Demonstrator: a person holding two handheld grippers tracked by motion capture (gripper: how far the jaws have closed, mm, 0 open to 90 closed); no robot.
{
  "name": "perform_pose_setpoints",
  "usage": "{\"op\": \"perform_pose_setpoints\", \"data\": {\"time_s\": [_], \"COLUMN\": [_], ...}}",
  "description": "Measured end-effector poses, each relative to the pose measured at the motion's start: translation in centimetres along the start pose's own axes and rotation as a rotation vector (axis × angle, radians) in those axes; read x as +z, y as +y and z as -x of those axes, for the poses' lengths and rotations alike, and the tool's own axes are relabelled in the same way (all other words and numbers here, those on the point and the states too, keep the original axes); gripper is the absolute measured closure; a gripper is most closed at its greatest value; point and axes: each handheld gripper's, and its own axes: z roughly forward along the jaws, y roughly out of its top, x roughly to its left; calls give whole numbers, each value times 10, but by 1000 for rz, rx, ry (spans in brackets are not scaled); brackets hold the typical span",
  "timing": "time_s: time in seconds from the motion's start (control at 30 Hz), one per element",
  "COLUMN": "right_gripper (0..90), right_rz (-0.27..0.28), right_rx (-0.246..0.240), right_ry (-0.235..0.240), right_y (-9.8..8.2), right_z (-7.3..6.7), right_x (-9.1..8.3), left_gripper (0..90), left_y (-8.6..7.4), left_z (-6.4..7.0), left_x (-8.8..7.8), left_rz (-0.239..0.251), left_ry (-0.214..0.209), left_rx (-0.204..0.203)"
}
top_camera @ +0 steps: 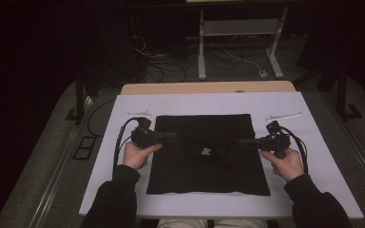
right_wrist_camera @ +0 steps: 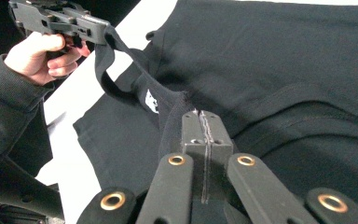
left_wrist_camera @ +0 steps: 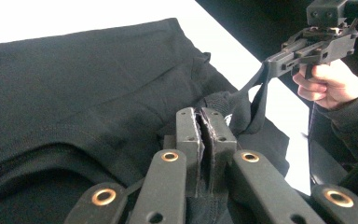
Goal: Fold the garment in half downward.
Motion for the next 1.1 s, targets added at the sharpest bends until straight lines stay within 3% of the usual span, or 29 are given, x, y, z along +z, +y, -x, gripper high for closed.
{"op": "perform_pose_setpoints", "data": {"time_s": [0.5, 0.77, 1.1], "right_gripper": [886, 885, 883], "right_rz": [-16, -38, -79], "right_rx": [14, -17, -17], "right_ry": [40, 59, 94], "right_y": [-12, -17, -27], "right_z": [-8, -17, -25], "right_x": [-2, -2, -4], "left_gripper": [847, 846, 846], "left_y": [-16, -26, -39], "left_z": [10, 14, 29], "left_x": [-12, -19, -23], "left_rz": [8, 6, -44], "left_ry": [-11, 5, -5], "left_rx": [-20, -28, 13]}}
